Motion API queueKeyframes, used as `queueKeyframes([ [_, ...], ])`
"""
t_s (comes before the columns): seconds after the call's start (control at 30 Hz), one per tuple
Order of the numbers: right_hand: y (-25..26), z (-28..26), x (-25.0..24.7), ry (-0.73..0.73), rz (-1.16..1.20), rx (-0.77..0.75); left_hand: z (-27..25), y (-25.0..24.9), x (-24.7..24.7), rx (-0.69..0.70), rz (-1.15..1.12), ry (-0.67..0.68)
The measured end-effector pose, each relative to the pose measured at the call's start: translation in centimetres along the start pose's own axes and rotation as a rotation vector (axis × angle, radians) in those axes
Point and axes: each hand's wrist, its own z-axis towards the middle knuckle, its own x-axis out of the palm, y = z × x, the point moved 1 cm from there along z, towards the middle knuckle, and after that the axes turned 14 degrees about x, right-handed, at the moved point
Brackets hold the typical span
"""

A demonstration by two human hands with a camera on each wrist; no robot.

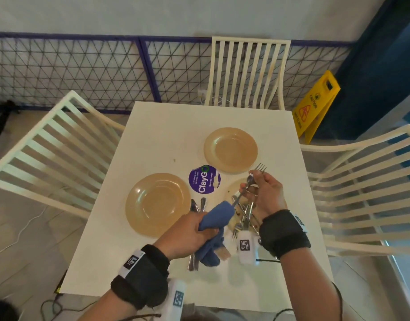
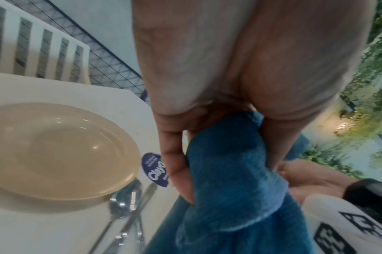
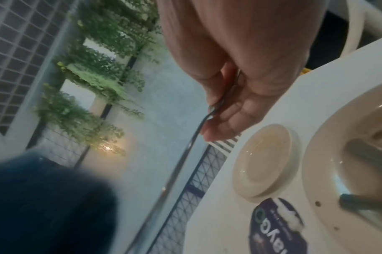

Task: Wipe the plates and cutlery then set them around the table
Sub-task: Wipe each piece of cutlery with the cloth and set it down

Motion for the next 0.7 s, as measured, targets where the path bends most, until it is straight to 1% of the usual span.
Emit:
queueKeyframes([
  [0.03,0.0,0.5,-0.3,-0.022,-0.03,0.009,-0.8,0.8,-0.4,-0.027,-0.017,-0.005],
  [0.1,-1.0,1.4,-0.4,-0.056,-0.19,0.058,-2.3,2.2,-1.5,-0.072,-0.075,-0.065],
  [0.2,-4.9,3.1,0.4,-0.032,-0.374,0.203,-4.2,4.0,-3.2,-0.145,-0.124,-0.205],
  [0.27,-8.0,4.3,1.1,-0.004,-0.41,0.315,-5.2,4.8,-4.0,-0.191,-0.135,-0.268],
  [0.3,-9.4,4.9,1.4,-0.002,-0.478,0.323,-5.6,5.0,-4.3,-0.205,-0.142,-0.29],
  [0.4,-12.5,5.9,2.2,-0.054,-0.733,0.249,-6.6,5.6,-4.7,-0.23,-0.151,-0.346],
  [0.53,-14.3,6.8,2.3,-0.155,-0.894,0.157,-7.4,6.1,-4.6,-0.246,-0.168,-0.37],
  [0.63,-14.2,6.6,2.4,-0.163,-0.989,0.105,-7.4,6.3,-4.6,-0.259,-0.173,-0.385],
  [0.7,-13.8,6.6,1.8,-0.129,-1.093,0.079,-7.2,6.3,-4.7,-0.254,-0.174,-0.394],
])
